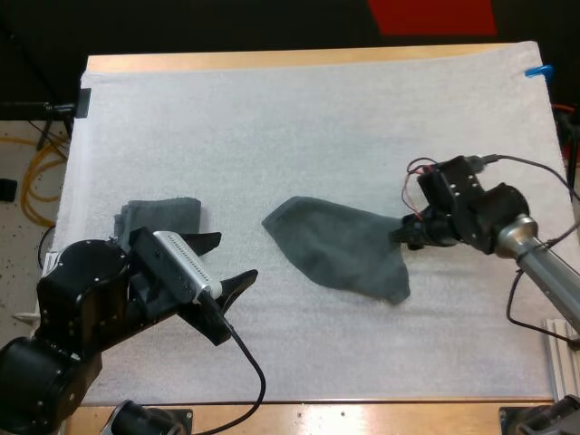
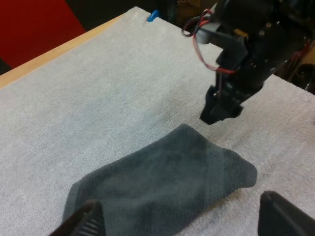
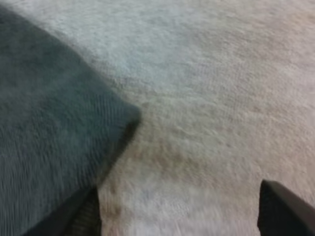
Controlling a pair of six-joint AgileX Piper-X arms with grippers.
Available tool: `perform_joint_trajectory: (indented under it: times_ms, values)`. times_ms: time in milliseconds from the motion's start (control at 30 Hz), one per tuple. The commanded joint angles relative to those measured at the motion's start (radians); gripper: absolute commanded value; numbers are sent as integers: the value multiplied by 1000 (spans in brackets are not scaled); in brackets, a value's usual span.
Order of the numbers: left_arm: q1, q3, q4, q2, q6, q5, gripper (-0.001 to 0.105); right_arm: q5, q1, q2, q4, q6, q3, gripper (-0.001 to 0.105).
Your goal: Pick towel from pile fold and stack
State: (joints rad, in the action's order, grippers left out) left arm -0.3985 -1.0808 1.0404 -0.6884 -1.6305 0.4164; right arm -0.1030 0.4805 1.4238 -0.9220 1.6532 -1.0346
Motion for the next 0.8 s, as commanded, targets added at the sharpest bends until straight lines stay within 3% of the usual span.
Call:
perform_joint_trajectory:
  times_ms: [0,167,467,567,767]
  values:
    - [-6,-5,-5,3,-1,6,62,-1,0,-41,-30,7,-3,63]
    - [-6,7,-5,3,-1,6,62,103,40,-179,-103,4,-3,63]
    - [-6,33,-5,3,-1,6,62,110,139,-321,-264,-53,12,63]
    - [-6,33,3,3,-1,6,62,124,151,-323,-215,-69,71,63]
    - [-6,33,96,3,-1,6,62,134,151,-303,47,-110,241,63]
